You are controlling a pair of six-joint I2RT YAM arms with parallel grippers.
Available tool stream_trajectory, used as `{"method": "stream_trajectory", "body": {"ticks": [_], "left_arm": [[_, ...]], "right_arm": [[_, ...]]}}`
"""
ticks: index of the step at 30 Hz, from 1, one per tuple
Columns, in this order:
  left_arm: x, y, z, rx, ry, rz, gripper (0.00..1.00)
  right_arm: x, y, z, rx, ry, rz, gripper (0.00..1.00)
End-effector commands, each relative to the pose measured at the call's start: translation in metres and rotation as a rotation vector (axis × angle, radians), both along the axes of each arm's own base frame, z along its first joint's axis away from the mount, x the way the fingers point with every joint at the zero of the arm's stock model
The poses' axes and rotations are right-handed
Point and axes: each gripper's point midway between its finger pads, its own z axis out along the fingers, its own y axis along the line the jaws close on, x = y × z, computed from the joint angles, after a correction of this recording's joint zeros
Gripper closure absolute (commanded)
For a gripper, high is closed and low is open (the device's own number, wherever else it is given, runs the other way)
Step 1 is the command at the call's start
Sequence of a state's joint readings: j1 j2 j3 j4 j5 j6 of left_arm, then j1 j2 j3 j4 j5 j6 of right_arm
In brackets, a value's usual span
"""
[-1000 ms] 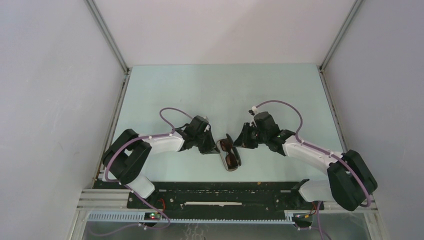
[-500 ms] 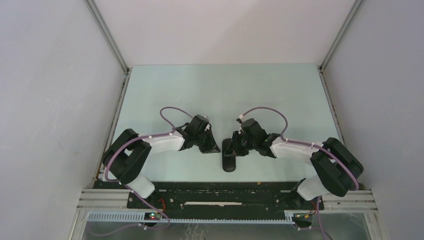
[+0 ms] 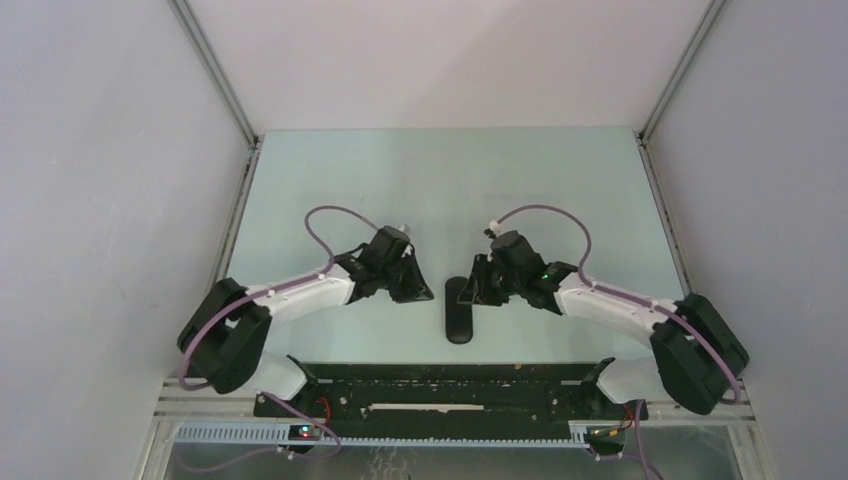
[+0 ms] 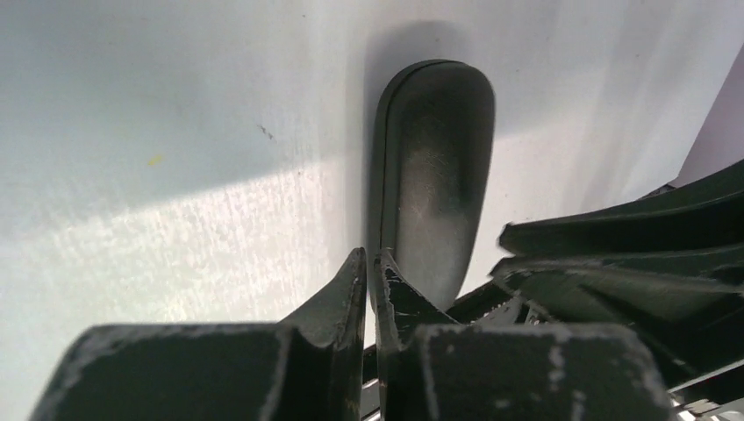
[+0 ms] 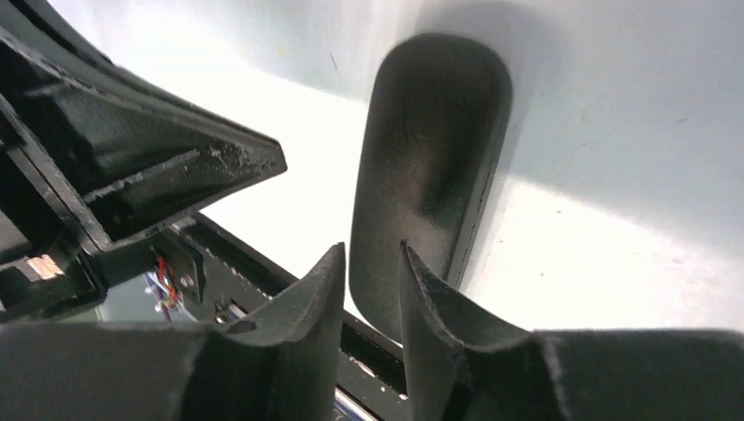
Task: Organize the sunglasses
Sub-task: Close the sunglasses case at the center of the board, then reset both arms
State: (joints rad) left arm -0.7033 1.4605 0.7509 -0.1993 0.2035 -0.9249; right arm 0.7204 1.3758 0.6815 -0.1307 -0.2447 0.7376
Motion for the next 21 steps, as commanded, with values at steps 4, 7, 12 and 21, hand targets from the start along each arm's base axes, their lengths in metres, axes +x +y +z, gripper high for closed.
{"method": "stream_trajectory", "body": {"ticks": [4, 7, 12, 21], "left_arm": [[0.026, 0.017, 0.096, 0.020, -0.300, 0.006, 0.86], [0.029, 0.037, 0.136, 0.064, -0.411, 0.034, 0.84], [0.029, 0.073, 0.203, 0.098, -0.621, 0.097, 0.75], [0.024, 0.150, 0.231, 0.207, -0.798, 0.365, 0.70]], "right_arm": [[0.045, -0.057, 0.094, -0.087, -0.283, -0.153, 0.39], [0.055, -0.094, 0.146, -0.130, -0.401, -0.227, 0.32], [0.062, -0.168, 0.214, -0.248, -0.606, -0.513, 0.01], [0.051, -0.228, 0.209, -0.323, -0.664, -0.788, 0.00]]}}
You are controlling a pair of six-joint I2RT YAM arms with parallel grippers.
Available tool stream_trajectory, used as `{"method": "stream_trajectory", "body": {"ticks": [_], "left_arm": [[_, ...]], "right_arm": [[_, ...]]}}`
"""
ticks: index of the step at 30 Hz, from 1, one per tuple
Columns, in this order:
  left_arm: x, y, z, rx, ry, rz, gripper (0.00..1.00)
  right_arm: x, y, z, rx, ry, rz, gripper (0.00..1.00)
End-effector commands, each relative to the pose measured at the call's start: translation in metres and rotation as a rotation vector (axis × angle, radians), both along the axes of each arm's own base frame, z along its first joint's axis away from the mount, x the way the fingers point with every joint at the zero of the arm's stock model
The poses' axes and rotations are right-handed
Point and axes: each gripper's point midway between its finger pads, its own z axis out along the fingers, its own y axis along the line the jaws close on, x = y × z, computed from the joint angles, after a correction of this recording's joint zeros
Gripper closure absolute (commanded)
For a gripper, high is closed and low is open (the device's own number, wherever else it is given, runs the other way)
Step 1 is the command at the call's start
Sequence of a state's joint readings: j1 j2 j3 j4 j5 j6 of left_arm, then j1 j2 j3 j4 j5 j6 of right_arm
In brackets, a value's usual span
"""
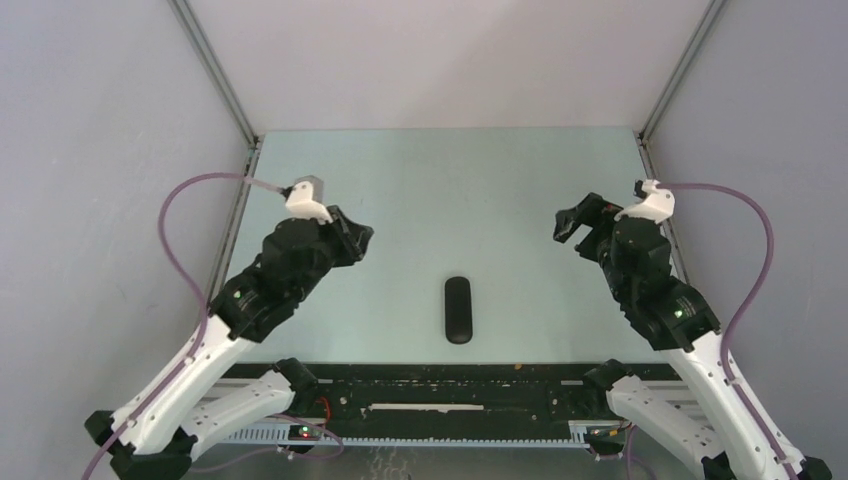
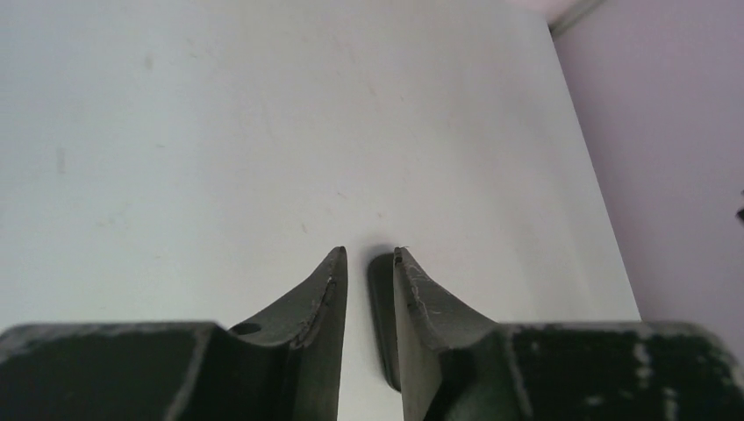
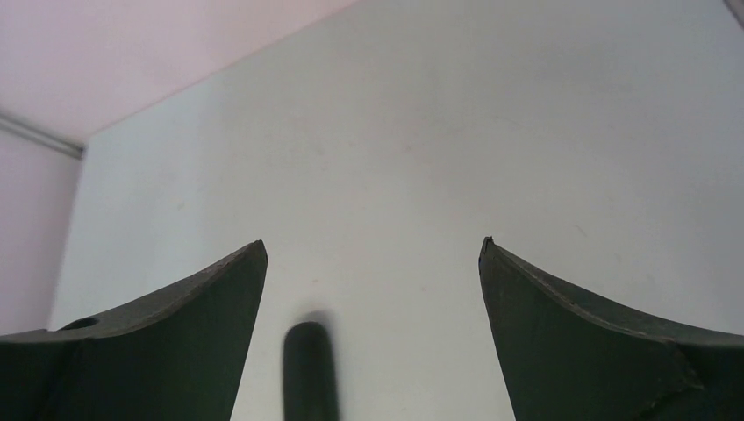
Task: Organize the sunglasses
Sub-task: Reset both arms
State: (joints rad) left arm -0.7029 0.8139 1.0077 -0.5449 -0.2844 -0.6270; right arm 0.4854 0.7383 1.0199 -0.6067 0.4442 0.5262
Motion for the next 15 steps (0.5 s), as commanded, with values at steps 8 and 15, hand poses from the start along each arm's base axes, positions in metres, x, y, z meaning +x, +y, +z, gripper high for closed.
{"method": "stream_trajectory", "body": {"ticks": [8, 15], "left_arm": [[-0.008, 0.086, -0.014, 0.038, -0.123, 0.344, 0.63], [-0.010, 0.091, -0.025, 0.059, -0.076, 0.380, 0.62]], "right_arm": [[0.002, -0.027, -0.058, -0.053, 0.100, -0.151, 0.00], [0.007, -0.025, -0.058, -0.046, 0.099, -0.150, 0.00]]}}
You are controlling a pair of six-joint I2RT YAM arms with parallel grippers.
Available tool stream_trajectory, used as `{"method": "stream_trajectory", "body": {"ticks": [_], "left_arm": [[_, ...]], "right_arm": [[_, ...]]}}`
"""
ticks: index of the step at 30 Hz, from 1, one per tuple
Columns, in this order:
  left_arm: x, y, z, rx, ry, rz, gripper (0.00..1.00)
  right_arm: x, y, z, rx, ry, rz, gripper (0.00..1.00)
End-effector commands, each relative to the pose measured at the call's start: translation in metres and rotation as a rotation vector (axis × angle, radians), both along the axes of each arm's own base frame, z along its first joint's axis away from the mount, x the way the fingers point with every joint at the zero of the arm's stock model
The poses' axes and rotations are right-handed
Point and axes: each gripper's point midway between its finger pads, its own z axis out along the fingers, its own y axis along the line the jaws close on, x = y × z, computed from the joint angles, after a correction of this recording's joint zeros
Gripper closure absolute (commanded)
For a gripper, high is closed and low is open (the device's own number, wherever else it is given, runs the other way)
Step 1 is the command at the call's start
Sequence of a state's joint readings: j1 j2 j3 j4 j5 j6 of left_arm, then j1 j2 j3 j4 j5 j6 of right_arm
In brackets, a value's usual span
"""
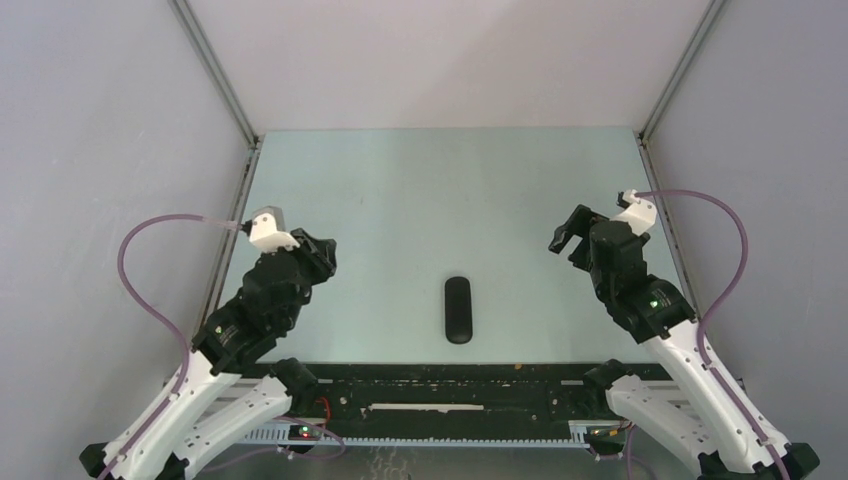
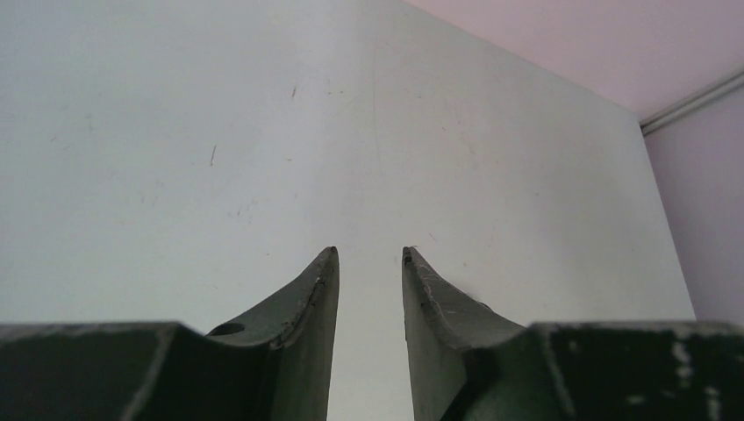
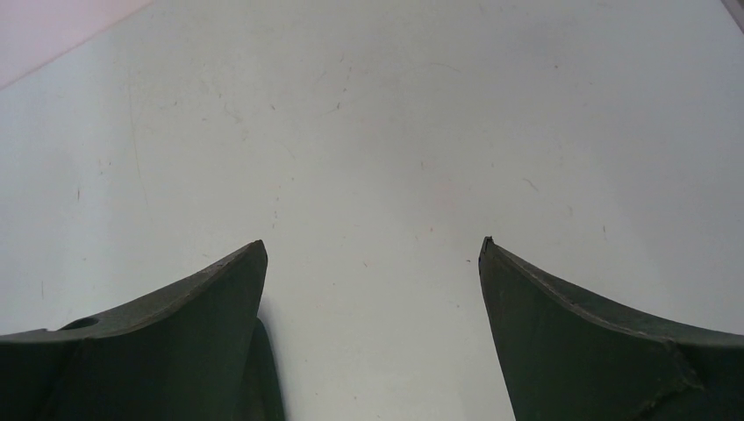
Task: Organize the sunglasses
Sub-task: Reset both arms
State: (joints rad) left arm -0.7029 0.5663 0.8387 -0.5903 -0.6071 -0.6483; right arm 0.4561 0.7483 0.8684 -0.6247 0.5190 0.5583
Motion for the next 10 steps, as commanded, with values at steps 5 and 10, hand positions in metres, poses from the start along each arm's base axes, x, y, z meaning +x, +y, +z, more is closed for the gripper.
{"method": "stream_trajectory", "body": {"ticks": [5, 10], "left_arm": [[0.0030, 0.0122, -0.0087, 0.026, 0.018, 0.079, 0.63], [0.0023, 0.0133, -0.0105, 0.030, 0.023, 0.081, 0.63]], "right_arm": [[0.0042, -0.0068, 0.0097, 0.034, -0.043, -0.054, 0.01], [0.0022, -0.0103, 0.0126, 0.043, -0.065, -0.067, 0.01]]}}
